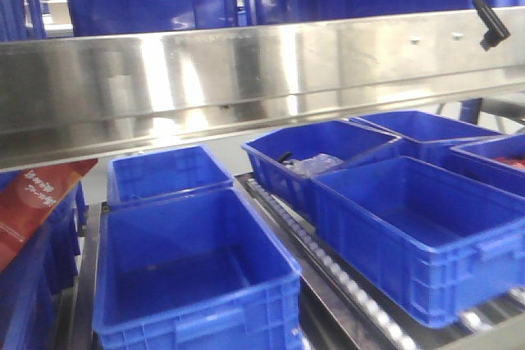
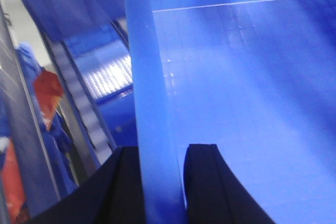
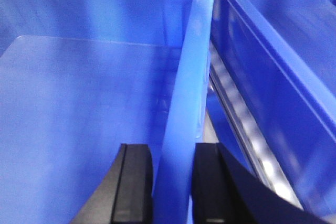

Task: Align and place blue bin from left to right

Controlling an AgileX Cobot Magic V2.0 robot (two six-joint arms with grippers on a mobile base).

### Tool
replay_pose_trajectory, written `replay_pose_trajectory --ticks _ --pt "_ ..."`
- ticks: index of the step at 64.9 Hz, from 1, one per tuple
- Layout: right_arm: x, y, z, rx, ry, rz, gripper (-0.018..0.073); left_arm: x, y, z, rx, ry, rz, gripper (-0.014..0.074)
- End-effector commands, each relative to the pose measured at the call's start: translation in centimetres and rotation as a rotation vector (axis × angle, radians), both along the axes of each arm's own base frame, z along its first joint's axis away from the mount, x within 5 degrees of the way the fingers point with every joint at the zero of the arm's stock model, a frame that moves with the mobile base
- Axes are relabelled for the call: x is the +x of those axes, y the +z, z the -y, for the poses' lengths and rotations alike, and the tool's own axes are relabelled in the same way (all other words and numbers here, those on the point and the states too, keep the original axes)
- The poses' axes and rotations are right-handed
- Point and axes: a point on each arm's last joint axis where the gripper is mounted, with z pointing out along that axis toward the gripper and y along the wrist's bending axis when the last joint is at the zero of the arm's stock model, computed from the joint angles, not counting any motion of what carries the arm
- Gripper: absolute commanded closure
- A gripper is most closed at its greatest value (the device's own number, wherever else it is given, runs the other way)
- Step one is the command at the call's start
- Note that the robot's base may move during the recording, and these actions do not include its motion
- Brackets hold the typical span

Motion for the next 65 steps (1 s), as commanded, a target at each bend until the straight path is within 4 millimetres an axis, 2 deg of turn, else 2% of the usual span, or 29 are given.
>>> replay_pose_trajectory --ticks 1,65 --pt "-0.88 2.48 0.2 0.004 0.032 0.159 0.0637 -0.62 2.07 0.05 -0.021 -0.027 0.135 0.0613" --pt "-0.88 2.48 0.2 0.004 0.032 0.159 0.0637 -0.62 2.07 0.05 -0.021 -0.027 0.135 0.0613"
